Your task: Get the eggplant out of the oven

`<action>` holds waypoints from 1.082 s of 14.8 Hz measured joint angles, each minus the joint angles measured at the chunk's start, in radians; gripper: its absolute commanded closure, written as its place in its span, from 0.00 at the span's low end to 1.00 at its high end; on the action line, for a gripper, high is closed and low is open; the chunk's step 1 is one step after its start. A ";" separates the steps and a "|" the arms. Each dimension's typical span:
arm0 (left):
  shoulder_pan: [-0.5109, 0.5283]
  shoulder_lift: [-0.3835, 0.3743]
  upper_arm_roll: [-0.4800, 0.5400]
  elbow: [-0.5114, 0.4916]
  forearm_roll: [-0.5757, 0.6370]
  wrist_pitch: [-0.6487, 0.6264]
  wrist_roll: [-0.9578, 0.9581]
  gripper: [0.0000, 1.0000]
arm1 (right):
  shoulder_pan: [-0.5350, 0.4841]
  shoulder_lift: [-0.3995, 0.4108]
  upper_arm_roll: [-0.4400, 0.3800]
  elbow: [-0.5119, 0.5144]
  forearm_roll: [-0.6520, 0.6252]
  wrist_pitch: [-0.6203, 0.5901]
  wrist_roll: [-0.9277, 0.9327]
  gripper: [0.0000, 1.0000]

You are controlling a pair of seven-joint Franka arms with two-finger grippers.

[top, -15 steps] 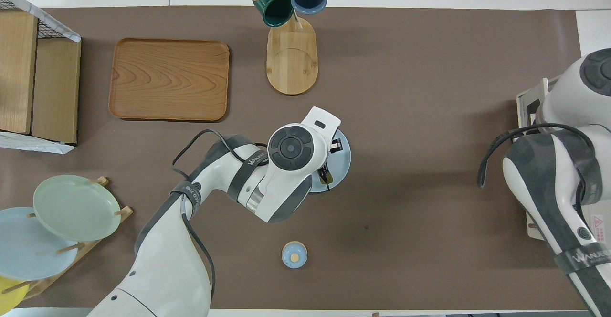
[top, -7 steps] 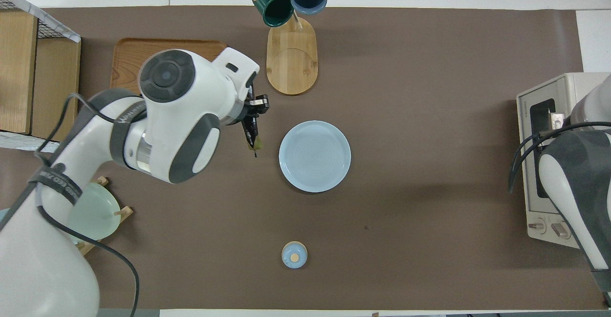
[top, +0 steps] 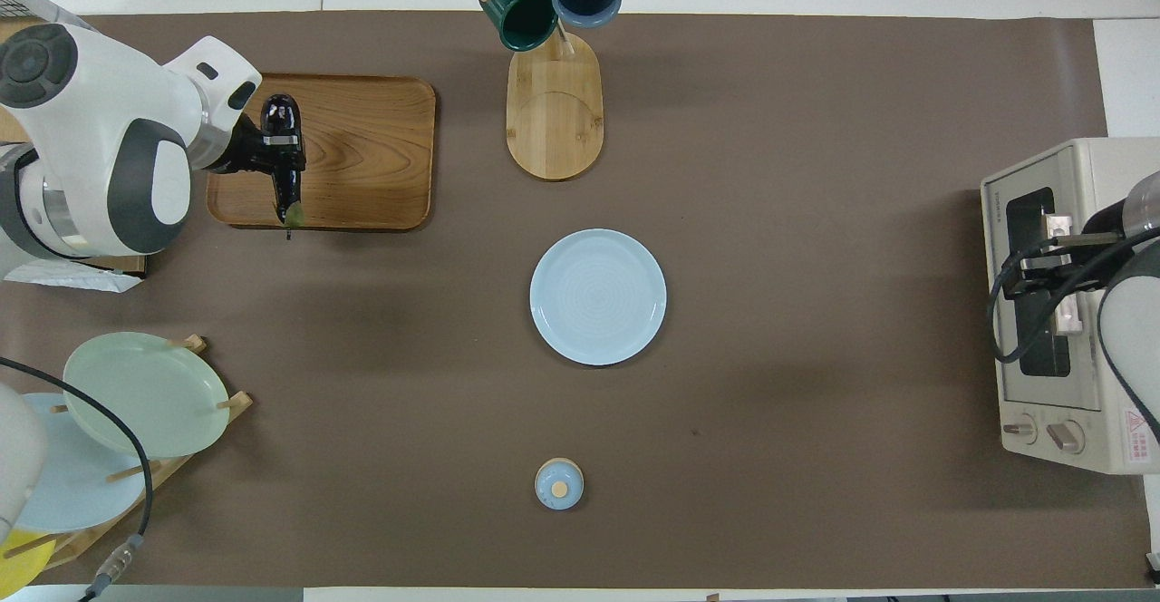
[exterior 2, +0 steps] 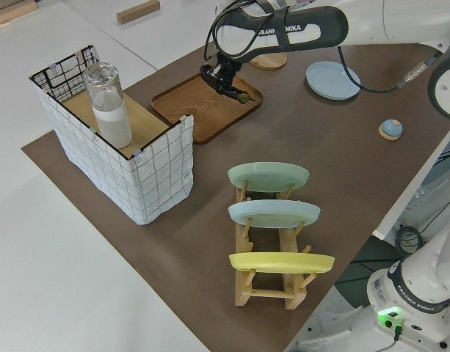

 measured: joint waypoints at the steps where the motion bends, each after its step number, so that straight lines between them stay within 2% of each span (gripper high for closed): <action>1: 0.011 0.045 -0.001 0.035 0.000 0.011 0.017 1.00 | 0.000 0.000 0.000 0.003 0.003 0.000 0.004 0.00; 4: 0.012 0.136 -0.007 0.113 0.001 0.038 0.026 1.00 | 0.001 0.003 0.004 0.034 0.021 0.000 0.057 0.00; 9: 0.008 0.152 -0.017 0.120 0.047 0.080 0.027 1.00 | 0.003 0.069 0.023 0.148 0.048 -0.034 0.077 0.00; 10: 0.009 0.152 -0.016 0.120 0.048 0.080 0.028 0.22 | 0.005 0.077 0.015 0.156 0.048 -0.035 0.074 0.00; 11: 0.009 0.152 -0.017 0.120 0.048 0.080 0.029 0.00 | 0.012 0.082 0.001 0.160 0.048 -0.038 0.067 0.00; 13: 0.007 0.152 -0.019 0.120 0.048 0.079 0.029 0.00 | 0.038 0.083 -0.029 0.166 0.048 -0.060 0.064 0.00; 16: 0.008 0.149 -0.020 0.127 0.048 0.067 0.029 0.00 | 0.045 0.079 -0.033 0.169 0.048 -0.077 0.064 0.00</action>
